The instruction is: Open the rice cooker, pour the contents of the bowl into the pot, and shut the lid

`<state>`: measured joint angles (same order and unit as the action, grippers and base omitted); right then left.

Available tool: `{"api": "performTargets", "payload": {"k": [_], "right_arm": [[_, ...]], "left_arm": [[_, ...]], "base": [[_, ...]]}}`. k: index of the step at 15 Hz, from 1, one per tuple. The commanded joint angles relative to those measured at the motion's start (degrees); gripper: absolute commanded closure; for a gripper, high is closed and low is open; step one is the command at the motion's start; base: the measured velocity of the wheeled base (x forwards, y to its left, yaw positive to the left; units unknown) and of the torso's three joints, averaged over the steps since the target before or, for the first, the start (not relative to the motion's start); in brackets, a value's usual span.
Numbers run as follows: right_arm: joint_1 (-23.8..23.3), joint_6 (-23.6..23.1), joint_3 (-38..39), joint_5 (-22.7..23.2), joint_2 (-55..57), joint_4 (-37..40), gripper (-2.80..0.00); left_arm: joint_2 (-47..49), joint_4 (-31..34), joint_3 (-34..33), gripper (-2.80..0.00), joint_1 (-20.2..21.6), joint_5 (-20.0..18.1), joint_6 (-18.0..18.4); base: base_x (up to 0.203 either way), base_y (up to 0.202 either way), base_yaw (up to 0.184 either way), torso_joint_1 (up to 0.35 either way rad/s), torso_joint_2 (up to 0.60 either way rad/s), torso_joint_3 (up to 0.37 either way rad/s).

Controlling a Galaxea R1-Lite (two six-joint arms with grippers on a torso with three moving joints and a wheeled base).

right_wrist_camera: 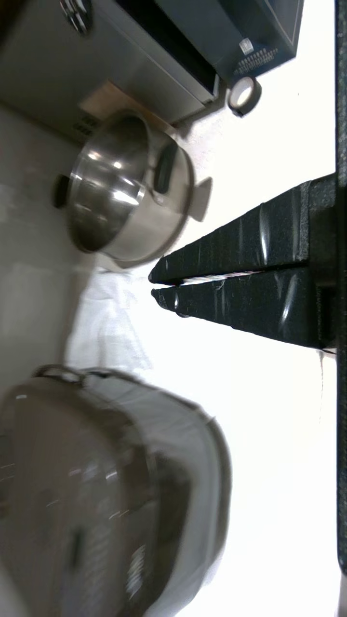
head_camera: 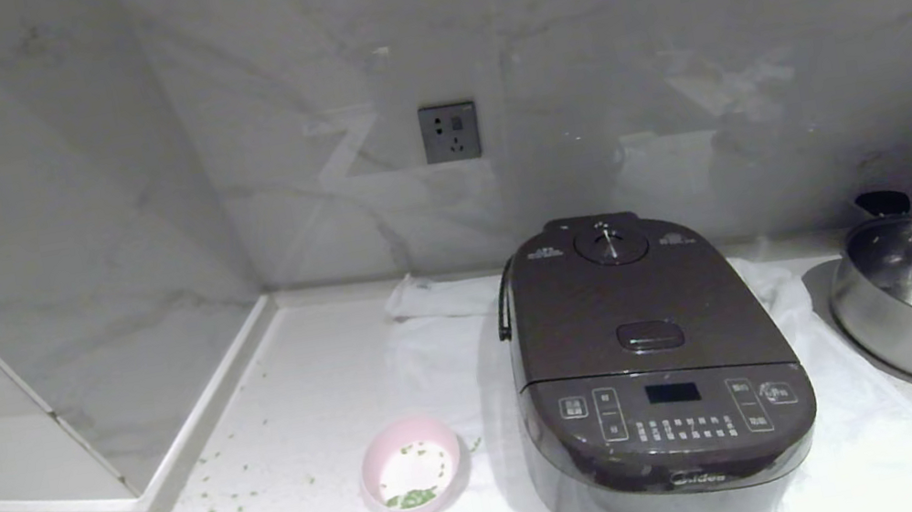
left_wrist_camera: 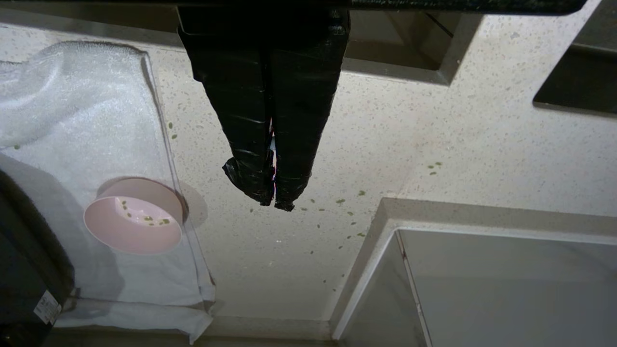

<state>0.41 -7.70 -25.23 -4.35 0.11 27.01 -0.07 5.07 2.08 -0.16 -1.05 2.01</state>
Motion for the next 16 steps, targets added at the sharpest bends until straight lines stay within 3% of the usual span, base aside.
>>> {"api": "performTargets", "payload": {"k": [1, 7, 10, 16], "right_arm": [[0.0, -1.0, 8.2, -0.1, -0.1, -7.0, 0.0], [0.0, -1.9, 23.1, 2.3, -0.1, -25.5, 0.0], [0.0, 0.2, 25.4, 6.7, -0.1, -26.8, 0.0], [0.0, 0.9, 25.3, 7.0, -0.1, -26.9, 0.0]], "left_arm": [[0.0, 0.0, -0.1, 0.0, 0.0, 0.0, 0.0], [0.0, 0.0, 0.0, 0.0, 0.0, 0.0, 0.0], [0.0, -0.1, -0.1, 0.0, 0.0, -0.1, 0.0], [0.0, -0.5, -0.2, 0.0, 0.1, 0.7, -1.0]], "base": [[0.0, 0.0, 0.0, 0.0, 0.0, 0.0], [0.0, 0.0, 0.0, 0.0, 0.0, 0.0], [0.0, 0.0, 0.0, 0.0, 0.0, 0.0], [0.0, 0.0, 0.0, 0.0, 0.0, 0.0]]}}
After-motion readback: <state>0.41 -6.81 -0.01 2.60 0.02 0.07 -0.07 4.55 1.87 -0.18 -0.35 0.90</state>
